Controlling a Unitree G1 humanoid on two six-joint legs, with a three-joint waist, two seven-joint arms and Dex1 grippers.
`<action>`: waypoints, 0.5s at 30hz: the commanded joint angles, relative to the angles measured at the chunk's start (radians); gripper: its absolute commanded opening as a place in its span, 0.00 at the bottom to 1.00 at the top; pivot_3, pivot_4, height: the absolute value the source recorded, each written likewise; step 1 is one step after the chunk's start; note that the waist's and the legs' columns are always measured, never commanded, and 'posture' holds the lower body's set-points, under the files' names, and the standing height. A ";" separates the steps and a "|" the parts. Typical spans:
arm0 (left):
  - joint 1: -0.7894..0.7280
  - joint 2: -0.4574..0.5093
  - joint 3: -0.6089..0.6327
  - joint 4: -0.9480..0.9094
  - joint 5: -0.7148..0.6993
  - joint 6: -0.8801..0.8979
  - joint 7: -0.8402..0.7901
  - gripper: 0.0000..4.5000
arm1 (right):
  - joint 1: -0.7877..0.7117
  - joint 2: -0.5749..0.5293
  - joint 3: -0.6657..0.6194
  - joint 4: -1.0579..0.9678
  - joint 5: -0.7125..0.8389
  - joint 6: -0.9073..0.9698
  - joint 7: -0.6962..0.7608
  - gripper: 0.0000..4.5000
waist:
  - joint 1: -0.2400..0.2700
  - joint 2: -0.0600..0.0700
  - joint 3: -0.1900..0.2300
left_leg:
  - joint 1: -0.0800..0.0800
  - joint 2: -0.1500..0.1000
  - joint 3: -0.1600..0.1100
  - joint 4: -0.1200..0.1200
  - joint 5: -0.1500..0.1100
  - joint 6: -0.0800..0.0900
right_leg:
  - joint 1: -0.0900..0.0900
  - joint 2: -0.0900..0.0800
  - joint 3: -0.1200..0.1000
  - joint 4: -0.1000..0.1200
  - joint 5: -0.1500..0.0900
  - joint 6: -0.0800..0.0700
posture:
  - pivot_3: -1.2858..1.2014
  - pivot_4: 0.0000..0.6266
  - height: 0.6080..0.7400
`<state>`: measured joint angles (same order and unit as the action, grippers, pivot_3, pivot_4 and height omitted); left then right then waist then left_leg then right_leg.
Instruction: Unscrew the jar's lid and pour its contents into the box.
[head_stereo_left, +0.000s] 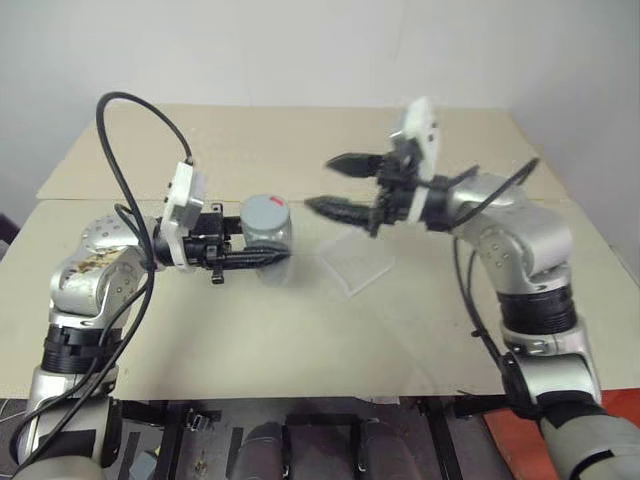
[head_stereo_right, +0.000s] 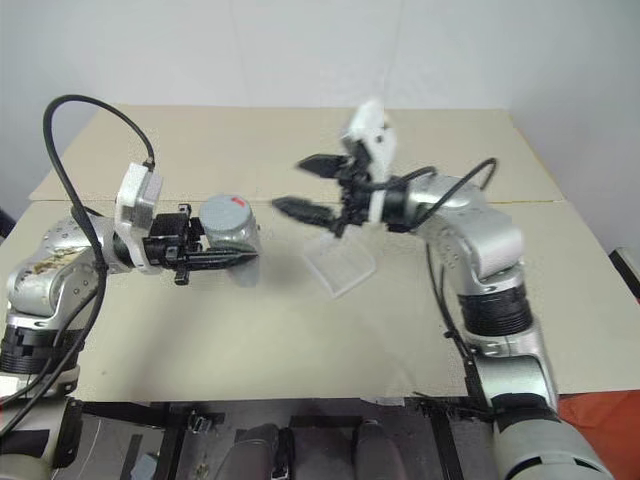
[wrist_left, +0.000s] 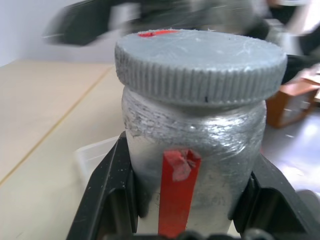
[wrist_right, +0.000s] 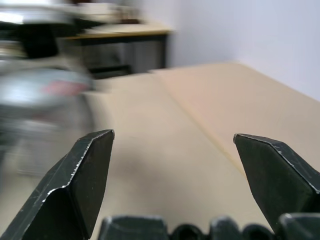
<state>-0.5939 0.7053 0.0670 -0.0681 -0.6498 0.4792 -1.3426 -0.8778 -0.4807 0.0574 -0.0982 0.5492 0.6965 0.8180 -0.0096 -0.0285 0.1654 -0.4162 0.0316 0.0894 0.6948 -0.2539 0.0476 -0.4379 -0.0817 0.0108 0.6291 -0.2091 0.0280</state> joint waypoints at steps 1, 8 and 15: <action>-0.013 0.001 0.011 -0.025 -0.013 -0.018 -0.008 0.42 | -0.002 -0.011 -0.035 -0.040 0.012 -0.013 0.006 0.99 | -0.006 0.000 0.000 | 0.000 0.001 0.000 0.000 0.000 0.000 | 0.000 0.001 0.000 0.000 0.000 0.000 | 0.52 0.24 1.00; -0.046 -0.035 -0.002 0.037 0.021 -0.048 0.024 0.42 | 0.026 -0.045 -0.029 -0.137 0.073 0.015 0.073 0.99 | -0.004 0.000 0.000 | 0.000 0.001 0.000 0.000 0.000 0.000 | -0.001 0.002 0.001 0.000 0.000 0.000 | 0.52 0.24 1.00; -0.096 -0.083 -0.027 0.106 0.058 -0.079 0.022 0.42 | -0.023 0.023 0.015 -0.226 0.115 0.057 0.025 0.99 | -0.004 0.000 0.000 | 0.000 0.001 0.000 0.000 0.000 0.000 | 0.000 0.002 0.001 0.000 0.000 0.000 | 0.52 0.24 1.00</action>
<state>-0.6624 0.6272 0.0377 0.0419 -0.5896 0.4203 -1.3165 -0.8671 -0.4689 0.0695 -0.2861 0.6523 0.7510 0.8664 -0.0133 -0.0285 0.1654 -0.4162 0.0325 0.0890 0.6953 -0.2538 0.0476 -0.4384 -0.0798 0.0123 0.6296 -0.2090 0.0280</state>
